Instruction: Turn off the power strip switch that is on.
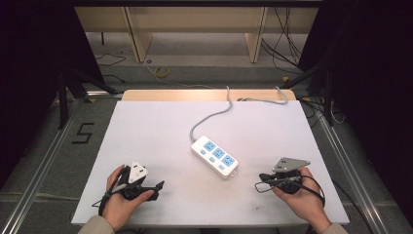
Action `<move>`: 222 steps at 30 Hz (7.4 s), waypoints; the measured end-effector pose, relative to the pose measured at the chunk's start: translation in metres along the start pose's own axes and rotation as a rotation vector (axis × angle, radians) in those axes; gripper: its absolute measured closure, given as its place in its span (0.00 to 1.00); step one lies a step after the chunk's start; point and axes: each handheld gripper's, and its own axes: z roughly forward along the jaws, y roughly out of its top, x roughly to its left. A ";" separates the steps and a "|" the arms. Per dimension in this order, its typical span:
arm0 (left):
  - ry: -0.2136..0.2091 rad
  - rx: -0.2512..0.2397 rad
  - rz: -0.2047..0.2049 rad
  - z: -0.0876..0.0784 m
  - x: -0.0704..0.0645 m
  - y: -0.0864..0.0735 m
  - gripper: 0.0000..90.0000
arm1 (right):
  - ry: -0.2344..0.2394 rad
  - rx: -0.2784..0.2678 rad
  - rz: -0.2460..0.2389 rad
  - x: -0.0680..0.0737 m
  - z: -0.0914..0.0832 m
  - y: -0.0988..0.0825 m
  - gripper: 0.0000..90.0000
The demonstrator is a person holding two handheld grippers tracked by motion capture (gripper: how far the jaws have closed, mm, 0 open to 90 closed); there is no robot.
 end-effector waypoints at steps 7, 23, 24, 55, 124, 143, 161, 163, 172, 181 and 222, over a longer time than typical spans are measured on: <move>0.003 -0.001 0.001 0.000 0.000 0.000 0.18 | 0.008 0.008 0.012 0.000 0.001 0.004 1.00; -0.003 0.004 -0.001 0.000 0.000 0.001 0.18 | 0.009 0.036 0.020 -0.002 0.002 0.013 1.00; -0.004 0.004 -0.001 0.000 0.000 0.001 0.18 | 0.009 0.041 0.025 -0.002 0.003 0.014 1.00; 0.000 0.000 0.006 0.000 0.000 0.001 0.18 | 0.020 0.084 0.025 -0.002 0.006 0.029 1.00; 0.007 0.002 0.006 0.001 -0.001 0.001 0.18 | 0.054 0.135 -0.007 0.007 0.018 0.063 1.00; 0.009 -0.001 0.007 0.001 -0.002 0.001 0.18 | 0.063 0.135 -0.019 0.010 0.022 0.073 1.00; 0.009 0.002 0.014 0.001 -0.002 0.002 0.18 | 0.065 0.144 -0.025 0.013 0.026 0.082 1.00; 0.009 0.002 0.013 0.001 -0.002 0.001 0.18 | 0.066 0.143 -0.030 0.013 0.027 0.083 1.00; 0.009 0.003 0.017 0.001 -0.002 0.002 0.18 | 0.067 0.153 -0.036 0.015 0.032 0.087 1.00; 0.007 0.003 0.018 0.001 -0.002 0.002 0.18 | 0.071 0.162 -0.044 0.015 0.035 0.091 1.00; 0.006 0.006 0.024 0.001 -0.003 0.002 0.18 | 0.087 0.217 -0.074 0.021 0.058 0.111 1.00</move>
